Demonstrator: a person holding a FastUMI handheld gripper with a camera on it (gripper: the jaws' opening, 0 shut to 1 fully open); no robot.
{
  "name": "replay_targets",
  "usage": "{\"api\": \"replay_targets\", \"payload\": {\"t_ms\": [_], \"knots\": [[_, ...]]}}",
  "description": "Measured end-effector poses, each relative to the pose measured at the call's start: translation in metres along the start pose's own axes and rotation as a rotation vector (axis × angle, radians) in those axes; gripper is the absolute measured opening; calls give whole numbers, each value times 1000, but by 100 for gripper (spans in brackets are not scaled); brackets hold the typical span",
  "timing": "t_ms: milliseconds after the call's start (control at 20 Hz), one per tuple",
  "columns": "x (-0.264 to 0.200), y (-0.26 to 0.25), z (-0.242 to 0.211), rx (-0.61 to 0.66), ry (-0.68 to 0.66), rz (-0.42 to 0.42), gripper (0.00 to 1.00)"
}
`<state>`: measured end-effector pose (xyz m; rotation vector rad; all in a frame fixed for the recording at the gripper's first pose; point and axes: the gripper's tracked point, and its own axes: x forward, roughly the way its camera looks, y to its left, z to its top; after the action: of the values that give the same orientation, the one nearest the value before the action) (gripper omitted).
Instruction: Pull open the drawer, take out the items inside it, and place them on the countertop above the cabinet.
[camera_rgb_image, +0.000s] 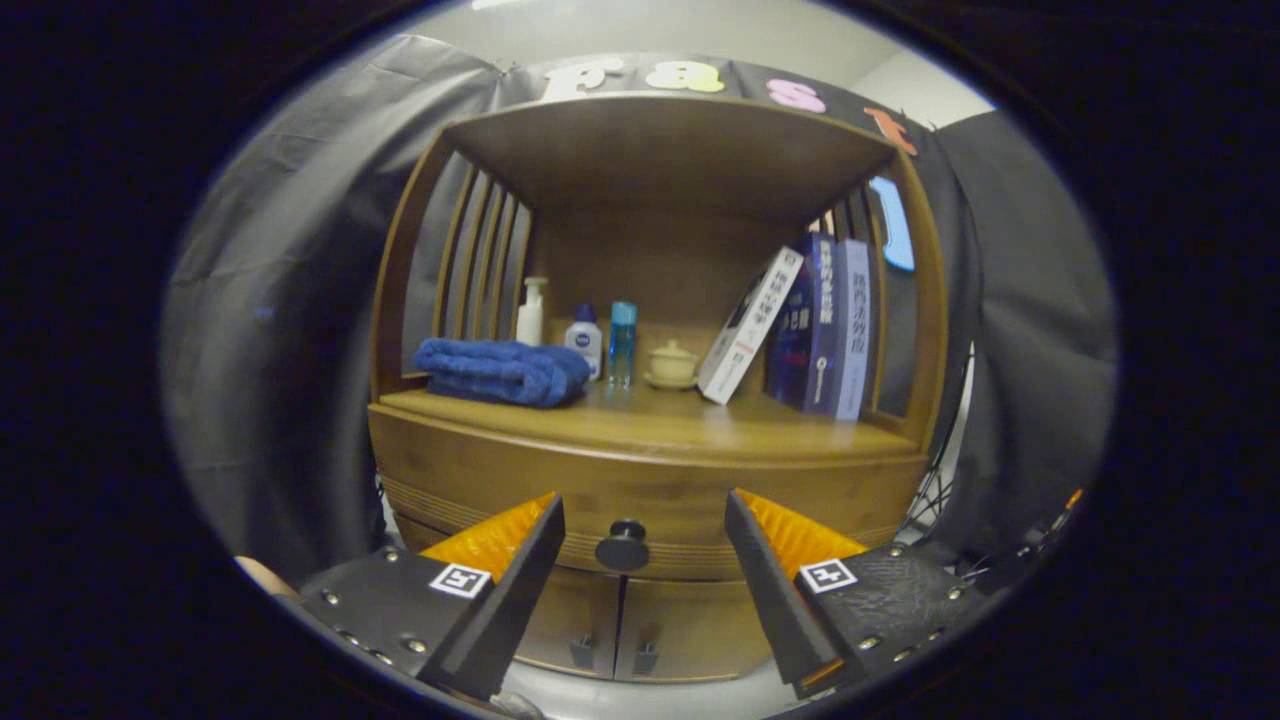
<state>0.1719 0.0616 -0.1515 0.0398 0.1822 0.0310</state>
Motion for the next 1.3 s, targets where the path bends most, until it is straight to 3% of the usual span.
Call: {"api": "replay_targets", "payload": {"t_ms": [100, 250, 400, 600, 750, 1000, 1050, 1300], "knots": [[16, 1, -20, 26, 54, 1, 97], [35, 8, -37, 47, 111, 22, 78], [50, 12, -45, 32, 137, 23, 78], [54, 12, -48, 38, 132, 17, 43], [54, 11, -47, 49, 106, 9, 38], [56, 10, -50, 137, 142, -5, 38], [54, 10, -51, 158, 153, 5, 31], [47, 8, -52, 152, 156, -8, 31]]}}
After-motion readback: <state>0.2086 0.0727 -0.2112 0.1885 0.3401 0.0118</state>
